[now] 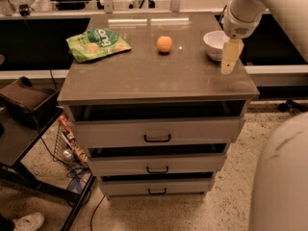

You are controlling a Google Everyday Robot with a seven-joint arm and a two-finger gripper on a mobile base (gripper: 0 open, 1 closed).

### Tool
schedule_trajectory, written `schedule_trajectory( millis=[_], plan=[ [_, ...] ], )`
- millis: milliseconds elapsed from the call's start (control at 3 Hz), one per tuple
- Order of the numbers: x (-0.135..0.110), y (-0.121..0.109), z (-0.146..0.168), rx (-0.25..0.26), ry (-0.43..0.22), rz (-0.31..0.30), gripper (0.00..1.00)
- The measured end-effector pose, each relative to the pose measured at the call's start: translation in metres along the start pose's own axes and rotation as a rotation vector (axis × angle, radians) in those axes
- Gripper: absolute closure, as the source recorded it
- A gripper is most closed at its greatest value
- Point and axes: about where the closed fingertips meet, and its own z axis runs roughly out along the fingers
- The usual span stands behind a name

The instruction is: Move white bowl near green rice chip bag

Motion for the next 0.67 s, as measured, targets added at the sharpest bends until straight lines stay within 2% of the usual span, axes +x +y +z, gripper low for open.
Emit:
schedule_trajectory(
  millis=[333,667],
  plan=[
    [0.007,-0.009,0.022,-0.014,0.01,0.014,0.0],
    [0.021,-0.012,0.039,-0.037,0.022,0.043,0.18]
  ],
)
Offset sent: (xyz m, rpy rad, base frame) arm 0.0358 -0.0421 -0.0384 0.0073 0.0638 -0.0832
